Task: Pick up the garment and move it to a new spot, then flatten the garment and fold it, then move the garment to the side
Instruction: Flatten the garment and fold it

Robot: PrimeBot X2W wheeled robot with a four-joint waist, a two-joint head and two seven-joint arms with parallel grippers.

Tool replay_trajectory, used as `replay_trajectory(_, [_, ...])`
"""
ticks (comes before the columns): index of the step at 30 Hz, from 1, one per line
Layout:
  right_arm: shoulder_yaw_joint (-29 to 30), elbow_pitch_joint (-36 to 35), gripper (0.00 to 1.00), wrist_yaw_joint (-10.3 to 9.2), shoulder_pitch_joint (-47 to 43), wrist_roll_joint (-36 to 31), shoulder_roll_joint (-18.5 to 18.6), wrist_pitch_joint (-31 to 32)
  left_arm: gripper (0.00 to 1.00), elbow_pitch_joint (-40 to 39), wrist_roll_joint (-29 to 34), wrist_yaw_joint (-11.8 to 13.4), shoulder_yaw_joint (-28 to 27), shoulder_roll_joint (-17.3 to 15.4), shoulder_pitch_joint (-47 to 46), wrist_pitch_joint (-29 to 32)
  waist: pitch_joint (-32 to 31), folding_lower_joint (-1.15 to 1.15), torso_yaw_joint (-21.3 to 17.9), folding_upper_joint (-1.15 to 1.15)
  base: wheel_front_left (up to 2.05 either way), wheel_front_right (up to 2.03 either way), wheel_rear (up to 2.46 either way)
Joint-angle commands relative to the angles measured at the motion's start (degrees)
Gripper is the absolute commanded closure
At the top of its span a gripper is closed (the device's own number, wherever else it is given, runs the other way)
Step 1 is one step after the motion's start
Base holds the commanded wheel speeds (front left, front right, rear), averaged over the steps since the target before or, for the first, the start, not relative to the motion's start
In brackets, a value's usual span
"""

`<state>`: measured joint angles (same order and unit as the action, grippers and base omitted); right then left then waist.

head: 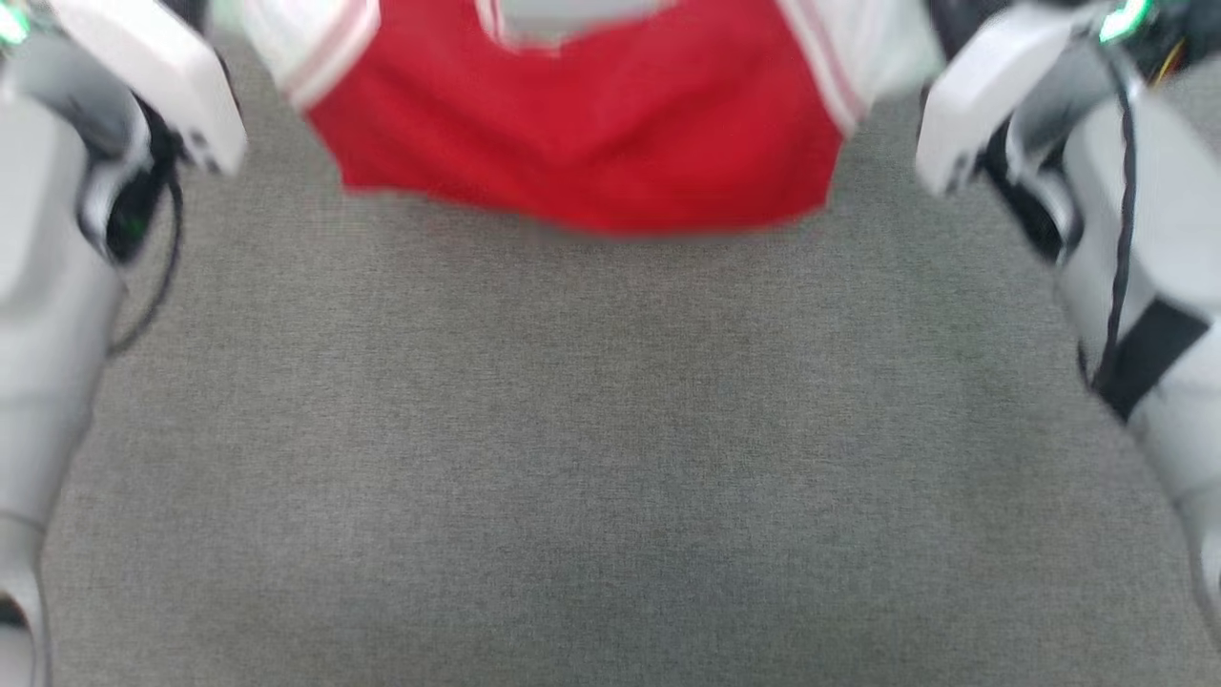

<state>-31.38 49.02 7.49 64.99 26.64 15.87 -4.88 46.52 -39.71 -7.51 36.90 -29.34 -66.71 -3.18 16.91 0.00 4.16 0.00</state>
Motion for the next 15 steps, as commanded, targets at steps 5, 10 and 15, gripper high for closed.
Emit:
replay_trajectory(5, [-4.30,-8.52,1.00,0.01,-8.40,9.34,4.47,6.94,1.00,-3.66,-6.65,0.14,3.22,-1.97,7.38,4.81,-0.74,0.00,-0.15,0.00,0.00,0.00,0.00])
replay_trajectory(10, [-6.23,-18.57,1.00,0.01,-17.40,16.21,9.44,13.76,1.00,-9.37,-13.60,0.14,4.70,-5.77,15.66,9.18,-1.61,0.00,-0.66,0.00,0.00,0.00,0.00])
replay_trajectory(15, [-5.53,-28.26,1.00,0.01,-26.00,19.39,14.64,19.33,1.00,-16.28,-19.61,0.42,4.05,-9.55,24.60,12.36,-2.25,0.00,-0.78,0.00,0.00,0.00,0.00])
